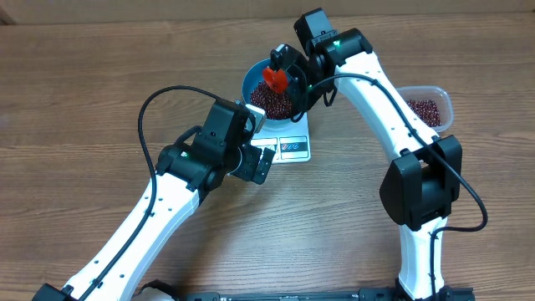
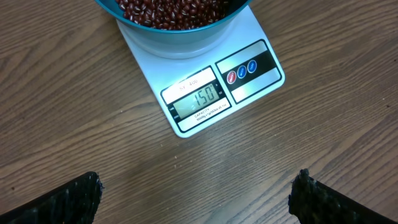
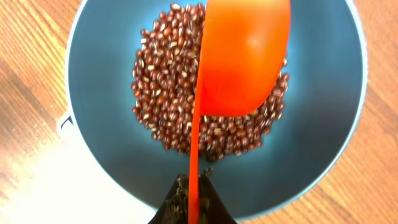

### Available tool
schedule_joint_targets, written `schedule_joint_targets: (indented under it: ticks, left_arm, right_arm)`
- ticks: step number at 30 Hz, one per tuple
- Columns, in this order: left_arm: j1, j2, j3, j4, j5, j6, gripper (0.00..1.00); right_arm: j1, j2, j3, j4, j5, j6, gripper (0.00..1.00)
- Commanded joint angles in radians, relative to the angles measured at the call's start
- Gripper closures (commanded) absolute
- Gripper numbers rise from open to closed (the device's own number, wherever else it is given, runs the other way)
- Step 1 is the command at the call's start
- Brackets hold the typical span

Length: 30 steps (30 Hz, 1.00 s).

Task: Scoop item into bowl and weigh 150g on scale
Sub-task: 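Move the red scoop with the right gripper back to the tub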

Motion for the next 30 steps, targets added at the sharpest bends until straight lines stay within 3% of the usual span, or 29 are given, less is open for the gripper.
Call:
schedule_joint_targets:
  ticks: [1, 30]
  left_arm:
    - [-0.006, 0.002, -0.003, 0.001, -0.003, 0.023, 0.0]
    - [-0.006, 0.002, -0.003, 0.001, -0.003, 0.024, 0.0]
  right_arm:
    - [-0.019, 0.003, 0.05, -0.026, -0.023, 0.029, 0.96]
    - [-0.21, -0.02, 0.137, -0.361, -0.399, 0.01, 0.96]
